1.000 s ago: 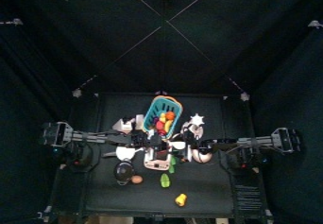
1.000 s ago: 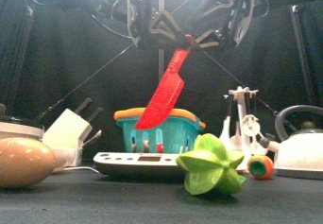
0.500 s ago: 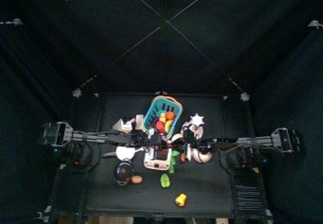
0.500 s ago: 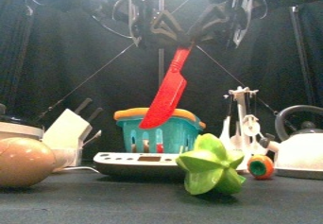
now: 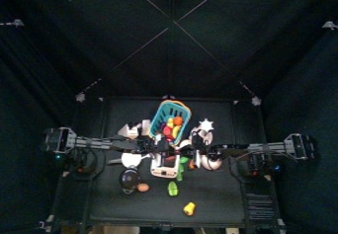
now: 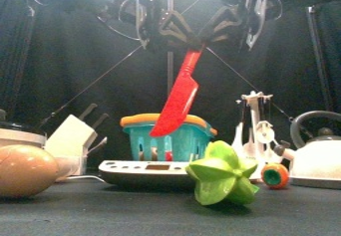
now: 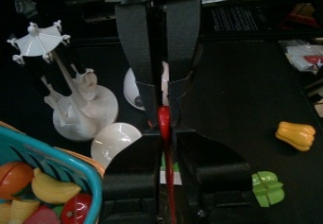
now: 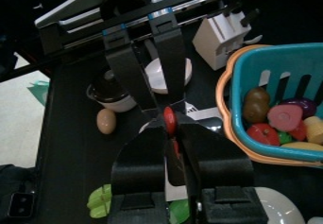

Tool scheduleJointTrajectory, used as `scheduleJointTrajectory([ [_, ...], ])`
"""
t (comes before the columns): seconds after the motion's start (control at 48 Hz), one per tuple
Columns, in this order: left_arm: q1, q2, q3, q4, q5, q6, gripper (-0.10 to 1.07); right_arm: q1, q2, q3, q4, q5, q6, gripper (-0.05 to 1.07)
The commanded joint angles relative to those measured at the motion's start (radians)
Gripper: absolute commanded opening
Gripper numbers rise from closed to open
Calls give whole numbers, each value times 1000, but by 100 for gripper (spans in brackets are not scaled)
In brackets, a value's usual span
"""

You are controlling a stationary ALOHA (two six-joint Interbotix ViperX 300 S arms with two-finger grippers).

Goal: Grab knife

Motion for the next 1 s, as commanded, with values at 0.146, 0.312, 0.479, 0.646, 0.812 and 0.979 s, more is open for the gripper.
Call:
scheduleJointTrajectory([
  [0.146, -2, -37, 14, -2, -28, -3, 60, -11, -37, 9, 2, 0, 6, 24],
  [0.312, 0, -69, 71, -2, -118, -6, 71, -12, -72, 25, 8, 2, 6, 24],
  [0.479, 0, -115, 146, -2, -224, -9, 76, -17, -101, 40, 17, 3, 6, 24],
  [0.646, -2, -153, 219, -44, -258, -8, 76, -17, -118, 46, 20, 3, 6, 24],
  [0.812, -9, -166, 262, -77, -282, -6, 76, -18, -123, 44, 18, 3, 5, 24],
  [0.979, -57, -140, 296, -75, -299, -5, 76, -18, -129, 44, 17, 3, 2, 24],
])
